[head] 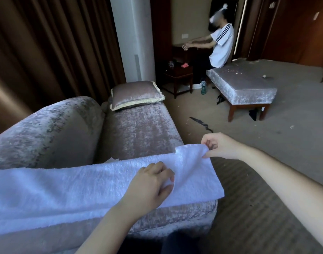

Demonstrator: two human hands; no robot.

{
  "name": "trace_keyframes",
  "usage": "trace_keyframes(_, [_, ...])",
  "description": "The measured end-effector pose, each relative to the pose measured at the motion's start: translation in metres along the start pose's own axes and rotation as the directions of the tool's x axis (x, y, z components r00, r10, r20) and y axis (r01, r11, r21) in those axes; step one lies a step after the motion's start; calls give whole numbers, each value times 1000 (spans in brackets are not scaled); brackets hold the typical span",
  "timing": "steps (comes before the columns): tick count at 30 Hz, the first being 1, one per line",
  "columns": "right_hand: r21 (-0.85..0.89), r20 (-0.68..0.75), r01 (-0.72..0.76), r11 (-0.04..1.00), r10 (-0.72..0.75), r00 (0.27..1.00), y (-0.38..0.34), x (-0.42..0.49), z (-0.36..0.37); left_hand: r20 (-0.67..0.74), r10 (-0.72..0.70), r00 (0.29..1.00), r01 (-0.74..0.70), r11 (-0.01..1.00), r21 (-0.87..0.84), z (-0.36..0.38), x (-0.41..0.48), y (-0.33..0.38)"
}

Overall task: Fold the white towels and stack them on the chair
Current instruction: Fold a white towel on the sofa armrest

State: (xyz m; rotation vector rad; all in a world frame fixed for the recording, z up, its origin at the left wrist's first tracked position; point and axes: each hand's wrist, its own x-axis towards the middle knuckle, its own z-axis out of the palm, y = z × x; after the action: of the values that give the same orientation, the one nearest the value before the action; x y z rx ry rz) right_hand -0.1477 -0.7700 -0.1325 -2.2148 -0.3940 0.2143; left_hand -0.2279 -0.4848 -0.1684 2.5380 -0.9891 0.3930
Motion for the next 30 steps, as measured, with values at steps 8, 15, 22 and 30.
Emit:
trace_keyframes(8, [195,-166,13,981,20,986,10,-11,5,-25,127,992,-125,990,69,7,-7,10])
trace_keyframes(15, [145,-212,-98,985,128,969,27,-10,22,59,166,984,-163,985,-59,11,-1,27])
trace_keyframes(22, [-144,-551,-73,987,-19,834,-3,-26,29,-109,-110,988,124,983,135,-25,1,-25])
trace_keyframes(30, [-575,-225,-36,818,-116,967,-17,-34,115,-133,-379,916,402,864,303,-24,-26,-50])
